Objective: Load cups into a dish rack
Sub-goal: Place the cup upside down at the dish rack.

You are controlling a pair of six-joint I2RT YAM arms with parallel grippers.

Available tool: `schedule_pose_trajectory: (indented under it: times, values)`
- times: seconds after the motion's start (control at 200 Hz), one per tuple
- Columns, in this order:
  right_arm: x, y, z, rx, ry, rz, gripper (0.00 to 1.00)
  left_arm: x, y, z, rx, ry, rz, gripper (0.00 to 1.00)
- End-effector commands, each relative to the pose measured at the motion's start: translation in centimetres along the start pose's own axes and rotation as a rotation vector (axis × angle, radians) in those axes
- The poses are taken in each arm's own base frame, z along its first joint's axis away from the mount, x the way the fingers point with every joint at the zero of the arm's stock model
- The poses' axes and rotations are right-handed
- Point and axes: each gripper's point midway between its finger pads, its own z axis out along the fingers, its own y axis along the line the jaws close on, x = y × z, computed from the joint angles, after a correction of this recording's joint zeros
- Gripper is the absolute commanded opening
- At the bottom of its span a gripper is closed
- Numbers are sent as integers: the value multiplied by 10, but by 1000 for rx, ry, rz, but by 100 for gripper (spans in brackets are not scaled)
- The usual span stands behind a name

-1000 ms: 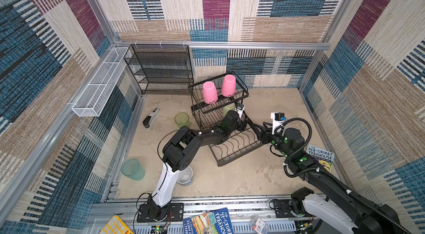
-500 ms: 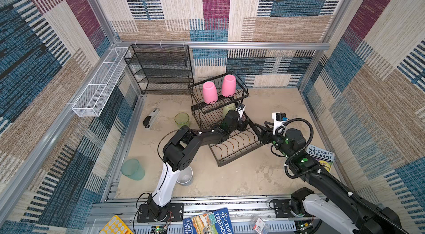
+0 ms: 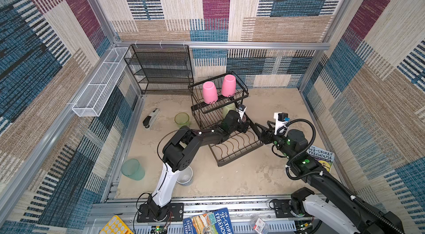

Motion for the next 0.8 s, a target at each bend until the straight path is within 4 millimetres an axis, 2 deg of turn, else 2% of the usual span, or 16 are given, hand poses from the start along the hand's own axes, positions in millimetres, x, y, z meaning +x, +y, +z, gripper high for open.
schedule_pose_trajectory:
  times: [0.0, 0.18, 0.576, 0.791]
  values:
    - [-7, 0, -2, 5, -22, 10, 83, -11, -7, -8, 14, -19, 56, 93]
    - [-10, -1, -7, 15, -30, 22, 87, -12, -16, -18, 24, -18, 98, 93]
    - [-22, 4, -16, 2, -55, 34, 90, -14, -21, -41, 11, -38, 166, 94]
    - [-28, 7, -20, -7, -63, 33, 90, -10, -19, -42, 3, -16, 237, 91]
